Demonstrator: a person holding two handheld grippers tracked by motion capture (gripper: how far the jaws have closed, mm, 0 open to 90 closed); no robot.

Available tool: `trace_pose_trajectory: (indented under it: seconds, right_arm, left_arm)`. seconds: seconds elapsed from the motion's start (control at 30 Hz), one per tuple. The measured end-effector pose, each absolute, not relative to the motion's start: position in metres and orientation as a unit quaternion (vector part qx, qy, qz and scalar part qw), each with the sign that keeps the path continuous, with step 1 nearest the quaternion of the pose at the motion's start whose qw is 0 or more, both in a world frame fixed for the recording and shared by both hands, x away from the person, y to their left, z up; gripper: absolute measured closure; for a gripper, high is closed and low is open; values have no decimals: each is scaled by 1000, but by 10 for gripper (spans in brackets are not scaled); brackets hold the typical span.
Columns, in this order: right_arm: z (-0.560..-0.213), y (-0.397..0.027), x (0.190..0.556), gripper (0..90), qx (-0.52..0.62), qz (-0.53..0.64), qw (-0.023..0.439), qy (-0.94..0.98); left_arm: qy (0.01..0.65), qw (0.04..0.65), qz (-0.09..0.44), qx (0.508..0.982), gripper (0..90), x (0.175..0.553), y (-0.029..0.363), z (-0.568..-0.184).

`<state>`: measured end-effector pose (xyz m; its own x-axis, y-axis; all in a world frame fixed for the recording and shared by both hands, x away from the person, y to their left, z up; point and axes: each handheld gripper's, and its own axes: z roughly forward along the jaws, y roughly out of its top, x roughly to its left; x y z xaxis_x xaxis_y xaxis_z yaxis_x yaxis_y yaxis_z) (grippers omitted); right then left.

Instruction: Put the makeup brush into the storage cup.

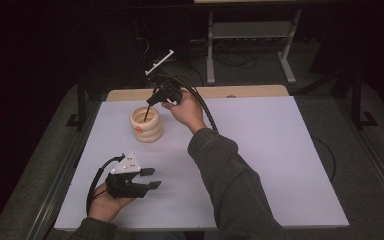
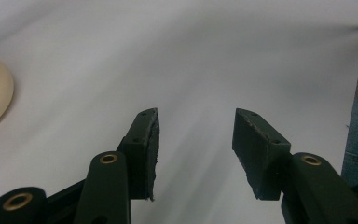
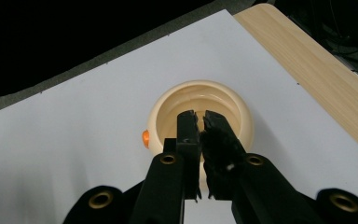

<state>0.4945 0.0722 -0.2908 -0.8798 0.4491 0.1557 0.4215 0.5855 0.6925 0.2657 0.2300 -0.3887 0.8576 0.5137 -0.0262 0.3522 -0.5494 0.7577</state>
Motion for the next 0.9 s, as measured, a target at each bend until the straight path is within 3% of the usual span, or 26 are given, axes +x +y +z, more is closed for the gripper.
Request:
trace_pose_trajectory:
  seconds: [0.9]
  right_arm:
    - [-321,84,497,837,264,367,8,892]
  left_arm:
    - [246,405,99,875,501,267,231,-389]
